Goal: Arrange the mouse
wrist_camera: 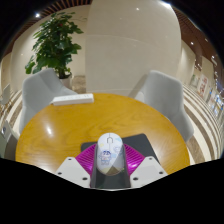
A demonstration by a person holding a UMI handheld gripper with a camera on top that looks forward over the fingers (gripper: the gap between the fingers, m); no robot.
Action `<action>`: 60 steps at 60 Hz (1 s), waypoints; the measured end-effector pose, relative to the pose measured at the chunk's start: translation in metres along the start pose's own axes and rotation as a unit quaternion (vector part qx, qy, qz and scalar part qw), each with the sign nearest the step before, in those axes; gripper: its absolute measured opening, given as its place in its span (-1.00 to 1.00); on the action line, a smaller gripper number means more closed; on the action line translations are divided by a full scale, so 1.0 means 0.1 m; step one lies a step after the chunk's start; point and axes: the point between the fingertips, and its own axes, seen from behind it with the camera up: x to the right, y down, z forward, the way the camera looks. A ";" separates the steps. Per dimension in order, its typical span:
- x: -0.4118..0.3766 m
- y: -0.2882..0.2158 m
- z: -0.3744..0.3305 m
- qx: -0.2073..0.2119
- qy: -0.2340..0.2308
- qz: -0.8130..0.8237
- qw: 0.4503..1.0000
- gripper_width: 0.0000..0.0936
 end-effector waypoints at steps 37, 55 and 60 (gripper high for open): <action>0.37 0.50 -0.40 -0.010 -0.044 0.021 0.999 0.84; 0.27 0.83 -2.03 -0.010 -0.052 0.022 0.998 0.85; 0.23 1.09 -2.36 -0.023 -0.054 0.022 0.998 0.84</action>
